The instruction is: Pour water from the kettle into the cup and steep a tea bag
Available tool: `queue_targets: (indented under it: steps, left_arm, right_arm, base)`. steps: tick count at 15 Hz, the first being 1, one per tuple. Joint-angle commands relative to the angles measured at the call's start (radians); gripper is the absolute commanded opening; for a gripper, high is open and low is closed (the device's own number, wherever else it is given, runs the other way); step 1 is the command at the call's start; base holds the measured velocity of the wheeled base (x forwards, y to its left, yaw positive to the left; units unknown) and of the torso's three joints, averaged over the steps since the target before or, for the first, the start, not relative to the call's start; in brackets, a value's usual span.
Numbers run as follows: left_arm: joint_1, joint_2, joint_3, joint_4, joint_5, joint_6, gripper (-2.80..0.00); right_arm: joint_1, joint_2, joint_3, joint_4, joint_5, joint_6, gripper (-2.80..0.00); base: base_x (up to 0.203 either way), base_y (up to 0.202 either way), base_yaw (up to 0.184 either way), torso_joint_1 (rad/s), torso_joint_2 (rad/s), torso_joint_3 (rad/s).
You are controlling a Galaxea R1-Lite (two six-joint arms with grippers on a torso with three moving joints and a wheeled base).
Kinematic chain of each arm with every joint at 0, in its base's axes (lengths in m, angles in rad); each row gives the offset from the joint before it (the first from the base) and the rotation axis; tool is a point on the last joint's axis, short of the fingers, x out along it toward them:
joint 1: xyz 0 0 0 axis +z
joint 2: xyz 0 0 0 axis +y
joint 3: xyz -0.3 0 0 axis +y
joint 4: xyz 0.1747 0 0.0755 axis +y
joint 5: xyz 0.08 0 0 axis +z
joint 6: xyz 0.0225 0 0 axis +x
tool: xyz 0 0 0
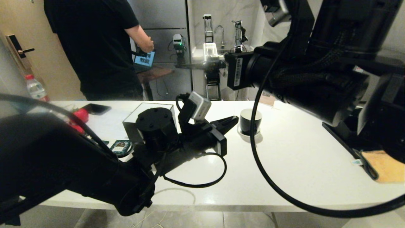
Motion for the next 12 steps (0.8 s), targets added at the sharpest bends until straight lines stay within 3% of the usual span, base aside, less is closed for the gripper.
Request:
queue_targets:
  steps: [1,12]
  left_arm:
    - [0.0,0.001,0.001,-0.008,-0.001,0.001,-2.8]
    - [0.0,-0.037,0.04,-0.008,0.0,0.001,-2.8]
  right_arm:
    - [0.001,0.0,0.001,-0.003,-0.002,-0.001,-2.8]
    - [-0.037,-0.009,0.026,-0.003,-0.004,0.005,-2.8]
  base:
    - [0.0,0.0,0.0,0.0,0.0,0.0]
    - [0.0,0.0,0.0,0.0,0.0,0.0]
